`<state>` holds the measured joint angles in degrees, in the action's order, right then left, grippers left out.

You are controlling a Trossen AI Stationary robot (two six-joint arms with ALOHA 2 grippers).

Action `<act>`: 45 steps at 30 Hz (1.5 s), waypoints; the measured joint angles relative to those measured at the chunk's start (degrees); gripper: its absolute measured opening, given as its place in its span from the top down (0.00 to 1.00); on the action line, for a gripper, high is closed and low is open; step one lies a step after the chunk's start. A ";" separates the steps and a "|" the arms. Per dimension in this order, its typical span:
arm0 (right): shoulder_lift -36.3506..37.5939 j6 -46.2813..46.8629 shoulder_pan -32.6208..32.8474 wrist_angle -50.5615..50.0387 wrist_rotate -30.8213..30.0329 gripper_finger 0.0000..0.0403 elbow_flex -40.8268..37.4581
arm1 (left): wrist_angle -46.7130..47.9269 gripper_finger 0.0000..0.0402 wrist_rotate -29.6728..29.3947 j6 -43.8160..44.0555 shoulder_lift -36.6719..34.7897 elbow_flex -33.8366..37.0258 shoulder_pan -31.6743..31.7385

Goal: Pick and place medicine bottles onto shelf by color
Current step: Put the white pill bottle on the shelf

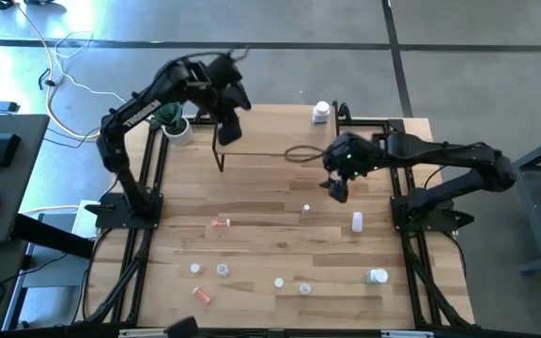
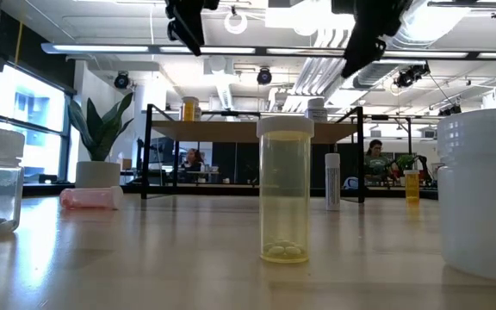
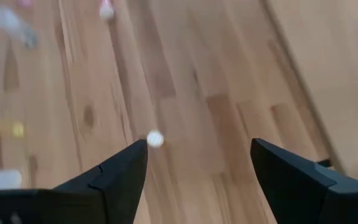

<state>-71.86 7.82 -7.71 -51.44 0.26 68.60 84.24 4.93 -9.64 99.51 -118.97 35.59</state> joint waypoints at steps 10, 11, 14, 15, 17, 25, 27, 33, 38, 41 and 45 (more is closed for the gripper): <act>-5.65 -4.92 1.77 -2.77 4.20 0.32 -0.07 | -17.39 0.46 0.03 7.80 -11.87 25.26 -9.97; -6.12 -5.30 1.77 -2.73 4.36 0.32 -0.07 | -19.18 0.46 -0.01 9.25 -13.30 27.68 -10.78; -7.21 -6.45 1.79 -2.60 4.79 0.32 -0.09 | -23.41 0.46 -0.08 13.72 -17.68 34.41 -13.05; -7.55 -6.85 1.79 -2.35 5.27 0.32 -0.09 | -24.98 0.46 -0.22 15.17 -18.96 36.39 -13.94; -8.38 -8.12 1.79 -1.47 6.46 0.32 -0.09 | -27.19 0.46 -0.81 18.03 -21.18 39.97 -15.73; -13.79 -13.63 2.01 2.15 7.06 0.32 -0.09 | -29.34 0.46 -7.49 27.74 -26.30 48.00 -24.69; -15.54 -14.70 2.41 2.53 7.02 0.32 -0.09 | -29.05 0.46 -8.92 29.59 -26.92 49.05 -26.83; -20.53 -16.88 4.43 3.08 7.05 0.34 -0.09 | -28.32 0.46 -12.45 33.53 -27.26 49.67 -31.79; -23.78 -16.87 5.67 5.10 6.54 0.40 -0.09 | -28.32 0.46 -13.32 34.76 -27.26 49.67 -33.48; -24.70 -16.79 5.90 5.83 5.49 0.42 -0.09 | -28.32 0.46 -13.34 34.99 -27.24 49.67 -33.81; -24.69 -16.70 5.88 6.25 3.79 0.43 -0.09 | -28.32 0.46 -13.32 34.99 -27.24 49.67 -33.88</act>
<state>-96.55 -8.88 -1.83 -45.19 4.05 68.51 55.92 -8.39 25.34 72.27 -69.30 1.72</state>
